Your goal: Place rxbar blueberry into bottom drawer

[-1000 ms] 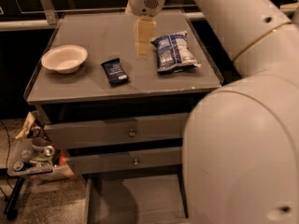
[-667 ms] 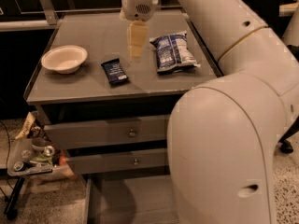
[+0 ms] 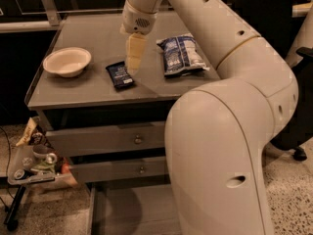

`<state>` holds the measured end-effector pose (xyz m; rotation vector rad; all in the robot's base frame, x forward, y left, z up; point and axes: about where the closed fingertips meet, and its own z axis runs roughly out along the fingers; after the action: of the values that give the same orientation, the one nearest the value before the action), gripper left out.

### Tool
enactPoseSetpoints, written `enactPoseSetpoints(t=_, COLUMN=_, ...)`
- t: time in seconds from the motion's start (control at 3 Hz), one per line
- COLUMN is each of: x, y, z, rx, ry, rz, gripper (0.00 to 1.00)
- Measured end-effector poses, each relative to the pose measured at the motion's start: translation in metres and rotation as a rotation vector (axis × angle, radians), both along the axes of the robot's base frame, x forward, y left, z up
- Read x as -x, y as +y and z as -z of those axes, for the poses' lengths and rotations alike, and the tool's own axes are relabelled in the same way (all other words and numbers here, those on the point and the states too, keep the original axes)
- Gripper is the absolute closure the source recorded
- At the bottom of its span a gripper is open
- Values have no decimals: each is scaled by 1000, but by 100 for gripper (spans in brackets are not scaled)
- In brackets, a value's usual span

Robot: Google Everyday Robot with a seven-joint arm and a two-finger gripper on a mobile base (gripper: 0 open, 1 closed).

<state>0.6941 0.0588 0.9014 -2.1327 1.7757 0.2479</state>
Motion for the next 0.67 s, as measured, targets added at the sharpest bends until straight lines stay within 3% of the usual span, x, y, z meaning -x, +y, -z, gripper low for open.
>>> enactPoseSetpoints(t=0.33, x=-5, y=5, z=2, rx=-12, ry=-14, rz=3, gripper=0)
enactPoseSetpoints(t=0.67, x=-8, y=21, z=21, rx=-12, ry=10, rz=-24, gripper=0)
